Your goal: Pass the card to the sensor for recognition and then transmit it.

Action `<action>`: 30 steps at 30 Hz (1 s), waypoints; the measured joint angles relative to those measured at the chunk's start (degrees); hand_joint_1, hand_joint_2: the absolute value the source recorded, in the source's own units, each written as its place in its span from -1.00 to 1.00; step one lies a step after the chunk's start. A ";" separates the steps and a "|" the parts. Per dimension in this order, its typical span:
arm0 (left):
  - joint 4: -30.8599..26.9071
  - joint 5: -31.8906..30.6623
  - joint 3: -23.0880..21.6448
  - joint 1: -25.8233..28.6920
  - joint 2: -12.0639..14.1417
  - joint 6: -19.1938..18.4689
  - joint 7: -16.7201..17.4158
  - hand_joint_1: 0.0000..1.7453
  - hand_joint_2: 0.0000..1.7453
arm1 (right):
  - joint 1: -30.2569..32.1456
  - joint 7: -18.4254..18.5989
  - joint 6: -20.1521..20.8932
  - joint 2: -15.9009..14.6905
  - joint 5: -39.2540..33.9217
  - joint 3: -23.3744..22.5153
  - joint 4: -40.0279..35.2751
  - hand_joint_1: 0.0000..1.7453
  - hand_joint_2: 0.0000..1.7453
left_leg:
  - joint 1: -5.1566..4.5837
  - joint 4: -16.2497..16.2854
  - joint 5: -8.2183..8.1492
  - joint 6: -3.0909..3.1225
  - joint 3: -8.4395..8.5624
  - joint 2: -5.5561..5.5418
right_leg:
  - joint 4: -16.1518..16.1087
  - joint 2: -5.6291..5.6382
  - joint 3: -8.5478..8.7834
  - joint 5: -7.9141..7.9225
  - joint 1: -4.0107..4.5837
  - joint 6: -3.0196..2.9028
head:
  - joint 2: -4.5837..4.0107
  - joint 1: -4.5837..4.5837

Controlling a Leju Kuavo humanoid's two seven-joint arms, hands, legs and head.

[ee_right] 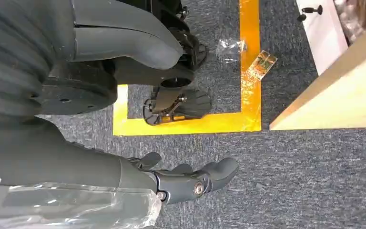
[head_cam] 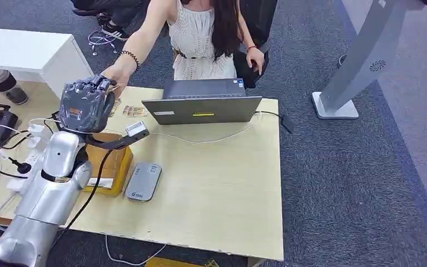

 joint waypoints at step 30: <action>-10.24 0.81 -0.07 13.01 -0.46 -2.16 -1.16 -1.00 1.00 | 2.24 -2.32 -0.90 -0.28 -3.37 -0.42 0.00 -1.00 1.00 | -0.01 -0.01 -0.01 0.00 0.02 0.10 | -0.01 0.10 -0.03 -0.01 -0.01 0.01 | 0.00 0.07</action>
